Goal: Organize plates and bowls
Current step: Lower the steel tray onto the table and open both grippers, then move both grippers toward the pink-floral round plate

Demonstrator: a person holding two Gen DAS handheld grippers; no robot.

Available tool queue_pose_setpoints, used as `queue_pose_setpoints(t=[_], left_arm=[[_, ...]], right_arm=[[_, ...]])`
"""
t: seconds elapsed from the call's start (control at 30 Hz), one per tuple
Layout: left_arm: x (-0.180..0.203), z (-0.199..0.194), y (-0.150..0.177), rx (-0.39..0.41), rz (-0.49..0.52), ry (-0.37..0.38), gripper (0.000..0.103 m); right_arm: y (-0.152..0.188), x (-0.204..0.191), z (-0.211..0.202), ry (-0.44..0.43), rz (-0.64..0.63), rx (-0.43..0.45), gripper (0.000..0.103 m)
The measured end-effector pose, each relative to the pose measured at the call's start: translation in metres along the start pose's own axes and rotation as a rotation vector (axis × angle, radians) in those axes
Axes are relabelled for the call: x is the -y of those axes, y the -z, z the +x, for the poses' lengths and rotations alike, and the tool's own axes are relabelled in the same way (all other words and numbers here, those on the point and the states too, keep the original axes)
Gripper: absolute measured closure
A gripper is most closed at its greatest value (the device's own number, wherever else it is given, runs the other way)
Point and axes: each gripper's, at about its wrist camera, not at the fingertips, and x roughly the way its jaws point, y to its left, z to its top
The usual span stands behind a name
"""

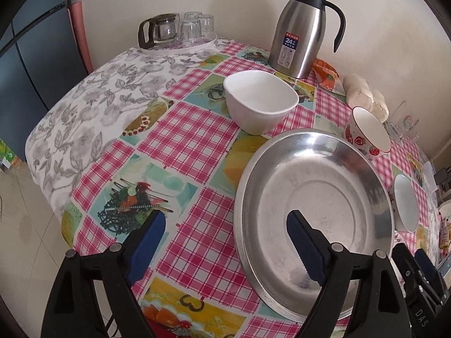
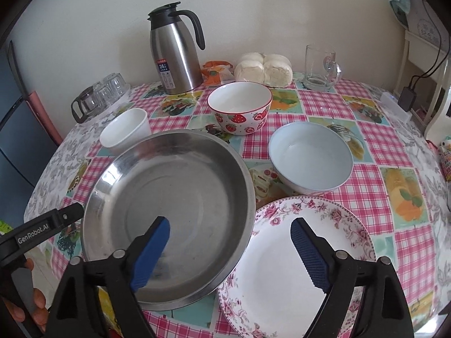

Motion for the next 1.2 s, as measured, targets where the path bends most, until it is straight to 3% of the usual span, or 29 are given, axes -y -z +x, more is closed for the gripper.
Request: queue_pose_setpoints(t=[0.07, 0.13, 0.33, 0.5, 0.77, 0.83, 1.07, 1.2], left_arm=[[0.002, -0.002, 0.0, 0.02, 0.008, -0.014, 0.006], [0.003, -0.005, 0.0, 0.044, 0.012, -0.021, 0.002], [0.014, -0.023, 0.0, 0.157, 0.034, 0.014, 0.002], [0.033, -0.044, 0.002, 0.255, 0.068, 0.137, 0.002], [0.087, -0.077, 0.022, 0.294, 0.229, 0.358, 0.002], [0.101, -0.083, 0.031, 0.28, 0.259, 0.38, 0.002], [0.145, -0.077, 0.063, 0.123, 0.363, 0.444, 0.002], [0.158, -0.073, 0.082, 0.046, 0.408, 0.459, 0.002]], right_arm=[[0.0, 0.002, -0.002, 0.013, -0.003, 0.013, 0.0], [0.0, 0.004, -0.004, 0.03, -0.01, 0.033, 0.0], [-0.003, 0.02, -0.011, 0.074, 0.023, 0.081, 0.0], [-0.008, 0.048, -0.022, 0.101, 0.088, 0.125, 0.0], [-0.004, 0.125, -0.044, 0.152, 0.276, 0.188, 0.0], [0.001, 0.141, -0.045, 0.154, 0.317, 0.186, 0.0], [0.016, 0.179, -0.043, 0.103, 0.422, 0.15, 0.0], [0.027, 0.191, -0.03, 0.084, 0.476, 0.07, 0.0]])
